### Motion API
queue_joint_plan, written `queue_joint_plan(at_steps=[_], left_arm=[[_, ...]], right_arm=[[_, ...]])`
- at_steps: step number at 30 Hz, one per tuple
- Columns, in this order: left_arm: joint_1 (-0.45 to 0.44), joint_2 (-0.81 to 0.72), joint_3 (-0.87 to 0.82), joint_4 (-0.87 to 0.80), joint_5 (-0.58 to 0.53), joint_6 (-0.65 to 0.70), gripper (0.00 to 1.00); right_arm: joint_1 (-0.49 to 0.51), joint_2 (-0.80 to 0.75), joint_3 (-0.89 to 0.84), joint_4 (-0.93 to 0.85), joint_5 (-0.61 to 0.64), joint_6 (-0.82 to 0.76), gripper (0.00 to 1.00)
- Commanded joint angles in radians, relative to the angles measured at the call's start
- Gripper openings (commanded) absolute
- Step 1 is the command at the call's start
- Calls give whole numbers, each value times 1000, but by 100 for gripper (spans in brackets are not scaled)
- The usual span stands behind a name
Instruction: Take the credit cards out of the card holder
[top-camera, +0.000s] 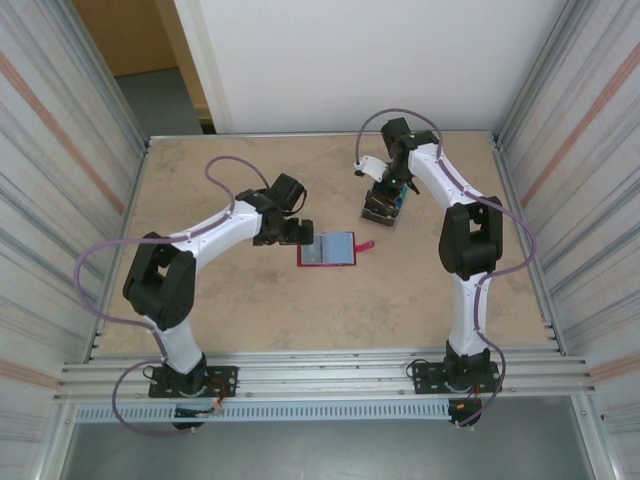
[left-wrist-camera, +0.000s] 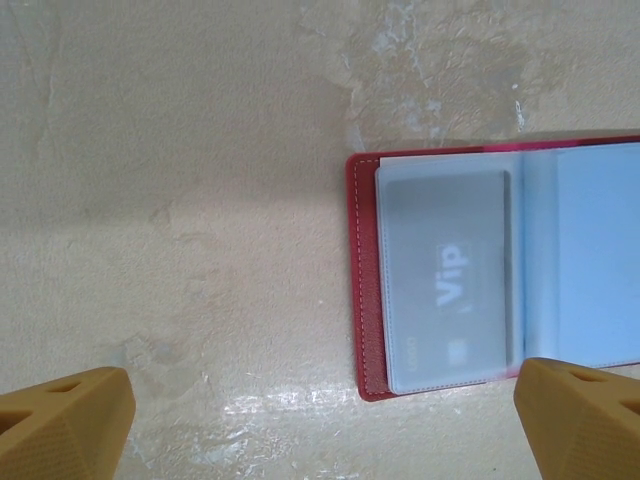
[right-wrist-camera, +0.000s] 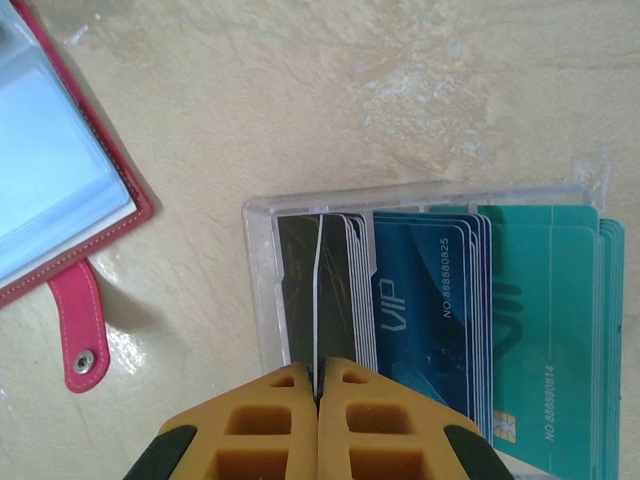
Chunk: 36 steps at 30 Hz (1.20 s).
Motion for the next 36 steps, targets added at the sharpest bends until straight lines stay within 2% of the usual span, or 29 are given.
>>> queue_joint_plan(at_steps=[1,24,25,26,31,33,36], left_arm=[[10,-50,-17,-35,-23,2,98],[33,-59,-13,-46,-35,2,98],[33,-60,-13,-46,-33,3,98],[33,-60,-12,-46,-32,2,98],[35,-66,-13,-43,-32,5,99],[38,-71,-16,-41,-32,7,99],[44,-81,-24,-38,-32,8,99]], right_arm=[[-11,20,11,-38,1,-31,0],[-22,88,-5,-14,-37,-20,0],[-19,89,-3,-13,-39,-17,1],[-16,90,0,-11,-39,-15,8],[-7,93,35,-27,-8,20,26],[-7,77,45,-26,14,39,30],[-7,37,53,-17,39,74,32]])
